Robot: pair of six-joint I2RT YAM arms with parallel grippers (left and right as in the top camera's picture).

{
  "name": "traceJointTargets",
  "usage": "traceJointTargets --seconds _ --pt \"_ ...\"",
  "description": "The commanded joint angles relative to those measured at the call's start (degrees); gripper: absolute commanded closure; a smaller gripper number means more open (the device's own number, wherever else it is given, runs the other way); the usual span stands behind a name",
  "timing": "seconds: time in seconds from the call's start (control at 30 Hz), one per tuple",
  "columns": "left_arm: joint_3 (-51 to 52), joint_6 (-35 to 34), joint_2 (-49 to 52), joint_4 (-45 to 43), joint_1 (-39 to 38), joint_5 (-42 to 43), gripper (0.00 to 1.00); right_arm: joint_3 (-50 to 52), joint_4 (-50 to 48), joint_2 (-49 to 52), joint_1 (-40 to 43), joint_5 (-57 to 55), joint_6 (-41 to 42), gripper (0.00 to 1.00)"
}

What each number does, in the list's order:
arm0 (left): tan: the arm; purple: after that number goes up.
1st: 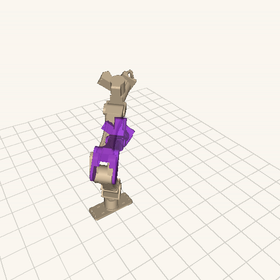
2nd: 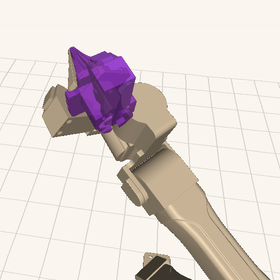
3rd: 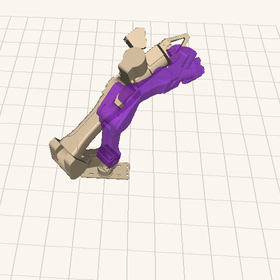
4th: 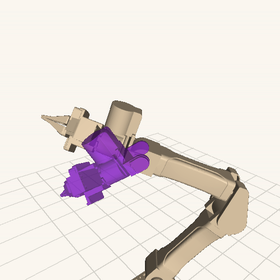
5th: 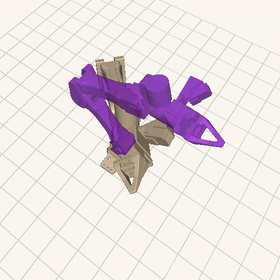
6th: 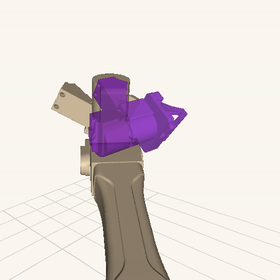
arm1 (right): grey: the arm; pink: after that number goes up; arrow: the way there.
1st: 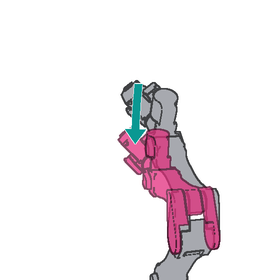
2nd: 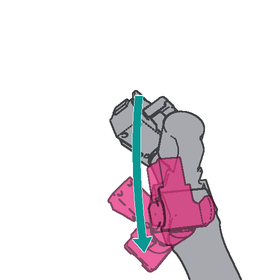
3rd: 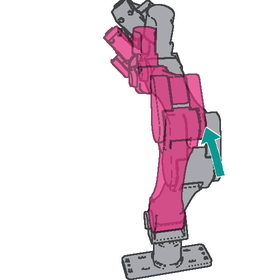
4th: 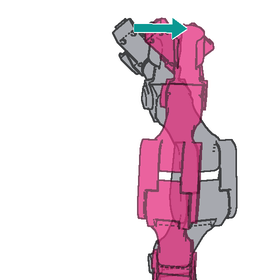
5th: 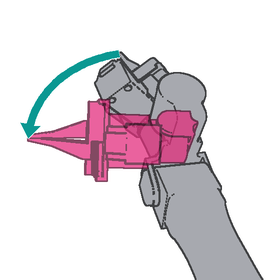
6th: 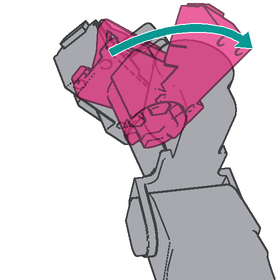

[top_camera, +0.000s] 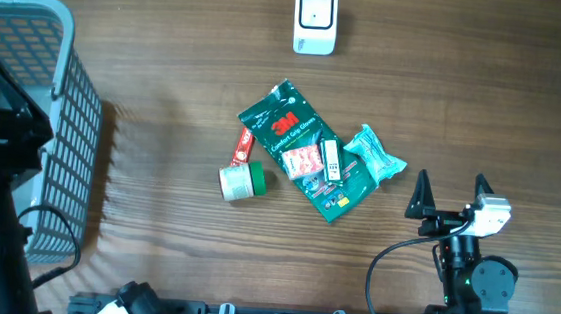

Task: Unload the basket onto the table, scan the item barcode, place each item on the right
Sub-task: 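Retract the left arm to rest and move the right gripper toward the items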

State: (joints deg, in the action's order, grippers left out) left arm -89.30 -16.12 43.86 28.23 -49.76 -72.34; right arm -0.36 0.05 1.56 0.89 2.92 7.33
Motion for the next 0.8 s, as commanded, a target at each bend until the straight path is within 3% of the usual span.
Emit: traceJointTargets --seconds 0.0,0.13,0.23,0.3,0.37,0.43,0.53,0.67,0.7,0.77 --pt "-0.1 9.6 0.1 -8.2 0.1 1.0 0.0 0.1 -0.1 -0.2 -0.3 -0.3 0.3 0.0" --pt "-0.1 35.4 0.8 -29.7 0.1 0.9 0.0 0.1 -0.1 -0.2 -0.3 -0.3 0.3 0.0" --pt "-0.1 49.7 1.5 -50.9 0.1 3.1 0.01 0.1 -0.1 -0.2 -0.3 -0.3 0.3 0.0" --pt "-0.1 55.2 1.5 -52.5 0.1 5.5 0.0 0.1 -0.1 -0.2 -0.3 -0.3 0.3 0.0" --pt "-0.1 57.8 1.9 -47.5 0.1 5.5 0.0 0.1 -0.1 -0.2 -0.3 -0.3 0.2 0.0" --pt "0.2 56.9 1.6 -33.9 2.0 12.6 0.0 0.1 -0.2 -0.2 -0.3 -0.2 0.4 0.0" --pt "1.6 50.0 1.6 -26.2 6.7 16.1 0.0 0.1 -0.2 -0.2 -0.3 2.1 7.1 0.0" --pt "5.8 40.2 1.2 -25.9 18.2 18.2 0.0 0.1 -0.8 0.8 -0.3 9.2 37.9 0.0" --pt "6.3 34.7 0.3 -24.3 20.6 19.1 0.0 0.1 -1.3 1.8 -0.3 15.0 46.9 0.0" --pt "6.3 26.8 -1.5 -18.8 22.2 22.1 0.0 0.1 -1.7 3.5 -0.3 22.4 50.4 0.0"
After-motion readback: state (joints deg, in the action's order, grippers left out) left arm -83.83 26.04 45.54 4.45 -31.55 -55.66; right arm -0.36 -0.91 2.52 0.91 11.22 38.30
